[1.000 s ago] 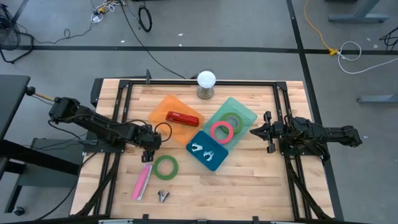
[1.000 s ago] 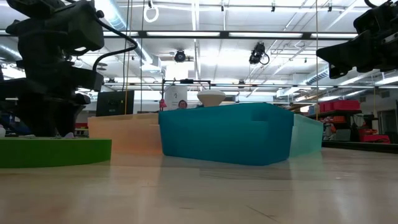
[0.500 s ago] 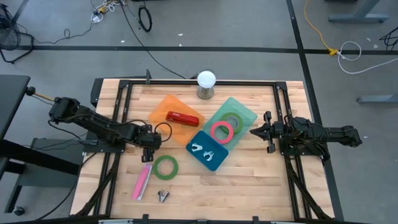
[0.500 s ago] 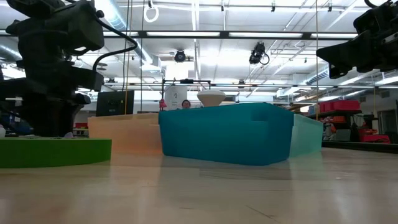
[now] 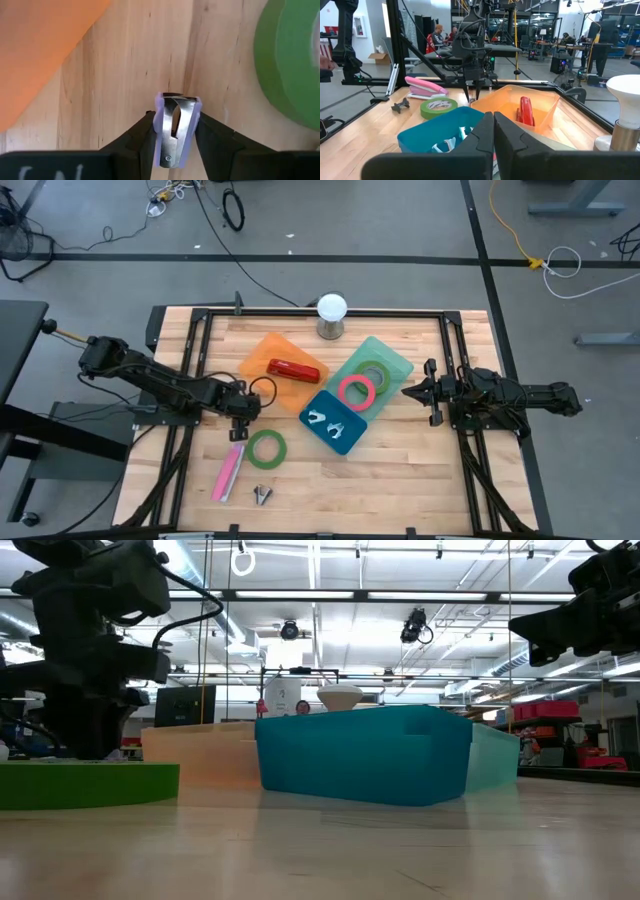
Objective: Pick and place Stapler, Stapler remover, tape
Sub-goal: Put the purple staple remover into the blue bin
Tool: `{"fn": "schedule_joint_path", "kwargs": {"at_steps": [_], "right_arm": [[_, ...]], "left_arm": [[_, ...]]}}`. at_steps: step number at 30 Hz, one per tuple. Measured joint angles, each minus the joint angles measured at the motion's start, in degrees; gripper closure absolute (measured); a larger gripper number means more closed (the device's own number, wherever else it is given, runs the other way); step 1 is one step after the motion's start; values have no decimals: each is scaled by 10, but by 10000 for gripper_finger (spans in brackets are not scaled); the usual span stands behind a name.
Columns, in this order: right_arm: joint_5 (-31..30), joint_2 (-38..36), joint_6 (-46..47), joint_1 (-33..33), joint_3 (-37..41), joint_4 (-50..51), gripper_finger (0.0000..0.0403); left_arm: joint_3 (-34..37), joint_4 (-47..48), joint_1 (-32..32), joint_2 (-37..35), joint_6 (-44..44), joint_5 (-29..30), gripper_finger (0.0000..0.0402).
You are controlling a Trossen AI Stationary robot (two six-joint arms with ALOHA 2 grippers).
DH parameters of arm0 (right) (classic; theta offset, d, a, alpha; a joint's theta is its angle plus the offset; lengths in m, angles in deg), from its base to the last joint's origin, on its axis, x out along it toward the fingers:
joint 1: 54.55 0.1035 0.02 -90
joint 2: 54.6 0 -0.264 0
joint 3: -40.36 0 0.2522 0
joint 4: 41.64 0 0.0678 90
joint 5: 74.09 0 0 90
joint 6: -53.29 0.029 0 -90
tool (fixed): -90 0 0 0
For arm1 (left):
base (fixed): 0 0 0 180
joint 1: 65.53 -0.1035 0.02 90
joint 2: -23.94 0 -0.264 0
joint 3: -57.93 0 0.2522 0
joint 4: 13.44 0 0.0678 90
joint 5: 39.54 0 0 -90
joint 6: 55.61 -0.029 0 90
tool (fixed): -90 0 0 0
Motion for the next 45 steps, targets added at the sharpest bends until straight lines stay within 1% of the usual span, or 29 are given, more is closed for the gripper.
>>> {"fn": "schedule_joint_path", "kwargs": {"at_steps": [12,16,23,29,40,45], "right_arm": [[0,0,0,0,0,0,392],[0,0,0,0,0,0,392],[0,0,0,0,0,0,392],[0,0,0,0,0,0,392],[0,0,0,0,0,0,392],[0,0,0,0,0,0,392]], "left_arm": [[-64,12,0,0,-2,2,266],[-87,20,0,0,-4,21,266],[-126,39,-7,0,-60,45,266],[-154,40,-34,0,-93,45,266],[-208,38,-106,0,-166,45,266],[-212,37,-147,0,-170,24,266]]}}
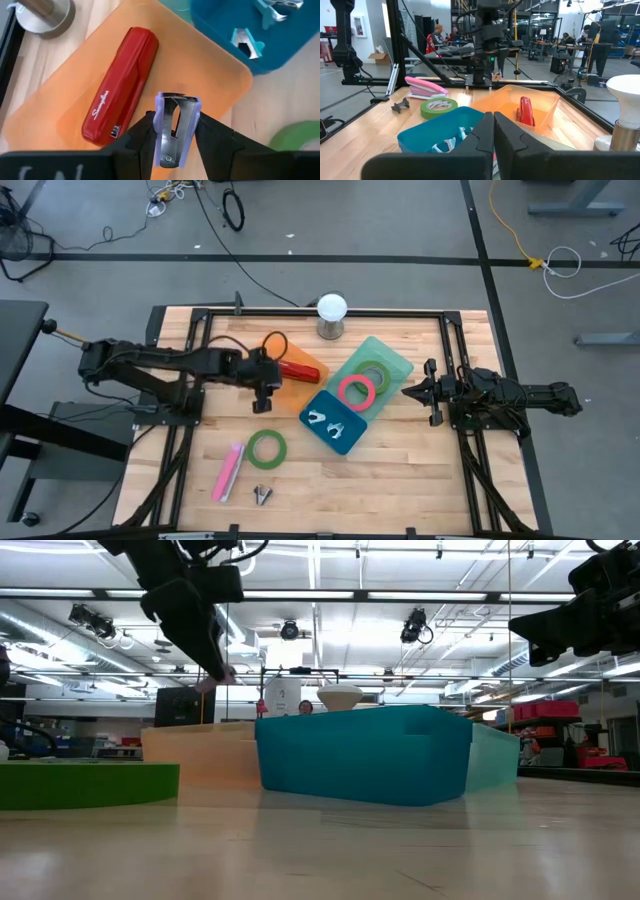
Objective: Pick and place Stapler, Stapler remover, tape
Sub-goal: Put the purple staple remover into the blue bin
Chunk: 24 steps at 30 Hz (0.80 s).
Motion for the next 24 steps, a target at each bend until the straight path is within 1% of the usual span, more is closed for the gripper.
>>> {"fn": "schedule_joint_path", "kwargs": {"at_steps": [3,8,18,21,24], "right_arm": [[0,0,0,0,0,0,392],[0,0,0,0,0,0,392],[0,0,0,0,0,0,392],[0,0,0,0,0,0,392],[0,0,0,0,0,0,392]], "left_arm": [[0,0,-22,0,-1,-17,266],[0,1,-43,1,-2,-19,266],[0,-12,-51,2,-25,-22,266],[0,-44,-48,2,-25,-43,266],[0,-87,-48,2,-26,-90,266]]}}
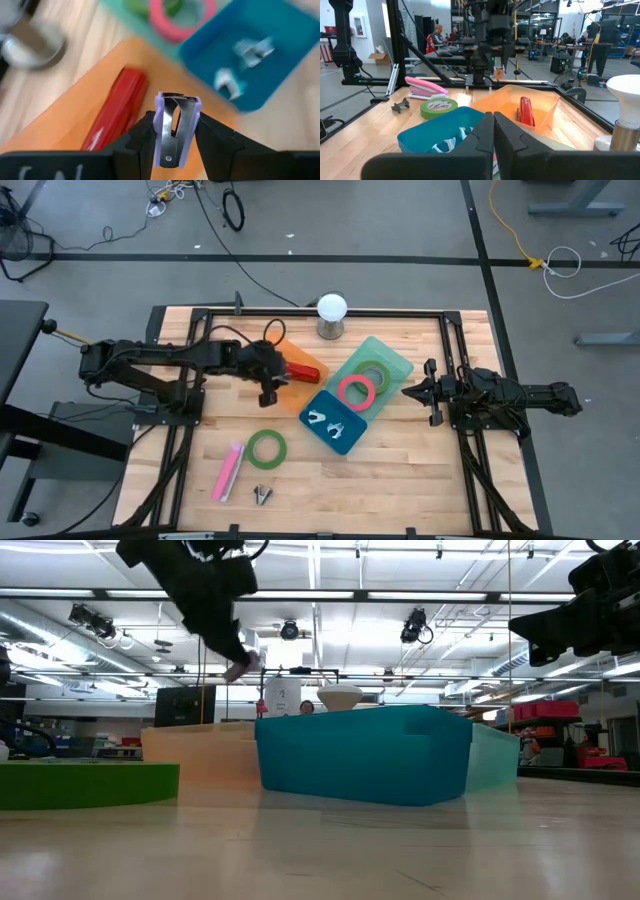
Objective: Pick and place Stapler, Stapler remover, tape
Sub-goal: Put the purple staple remover into the blue bin
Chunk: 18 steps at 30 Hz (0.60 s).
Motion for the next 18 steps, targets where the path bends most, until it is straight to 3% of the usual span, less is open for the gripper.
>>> {"fn": "schedule_joint_path", "kwargs": {"at_steps": [8,18], "right_arm": [[0,0,0,0,0,0,392],[0,0,0,0,0,0,392]], "left_arm": [[0,-117,10,29,0,-75,266],[0,-280,7,131,0,-134,266]]}}
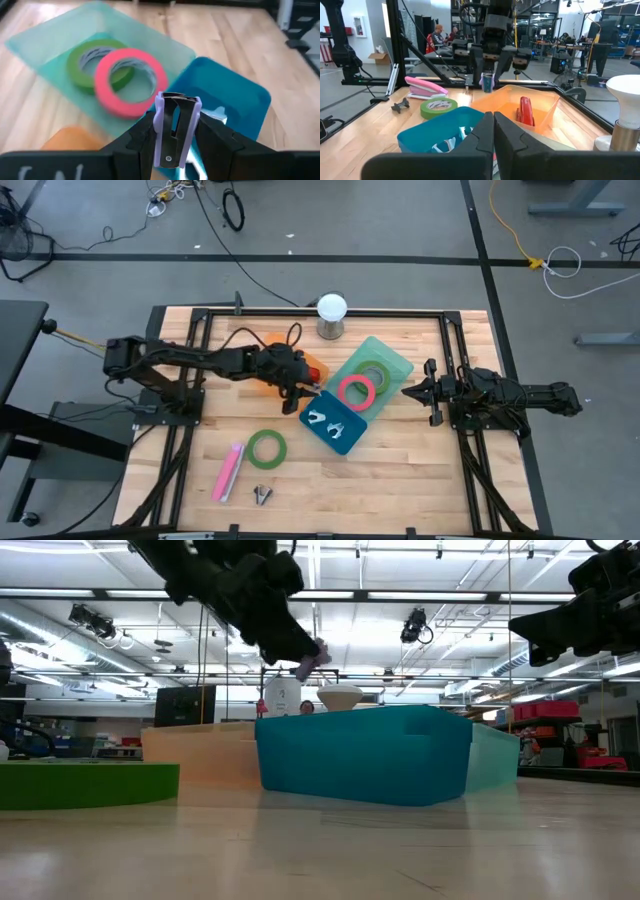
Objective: Pick and place Stapler, Stapler remover, tape
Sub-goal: Put the purple staple remover into the blue bin
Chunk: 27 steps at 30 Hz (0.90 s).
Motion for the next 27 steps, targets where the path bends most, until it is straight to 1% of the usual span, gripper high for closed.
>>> {"fn": "schedule_joint_path", "kwargs": {"at_steps": [4,6,11,19,22,27], "right_arm": [[0,0,0,0,0,0,392],[0,0,0,0,0,0,392],[0,0,0,0,0,0,392],[0,0,0,0,0,0,392],[0,0,0,0,0,0,392],[0,0,0,0,0,0,392]], "left_arm": [[0,-47,5,40,0,-45,266],[0,-69,9,56,0,-58,266],[0,-94,14,75,17,-62,266],[0,-91,16,76,19,-62,263],[0,-91,16,76,19,-62,247],[0,-91,16,76,20,-62,198]]}}
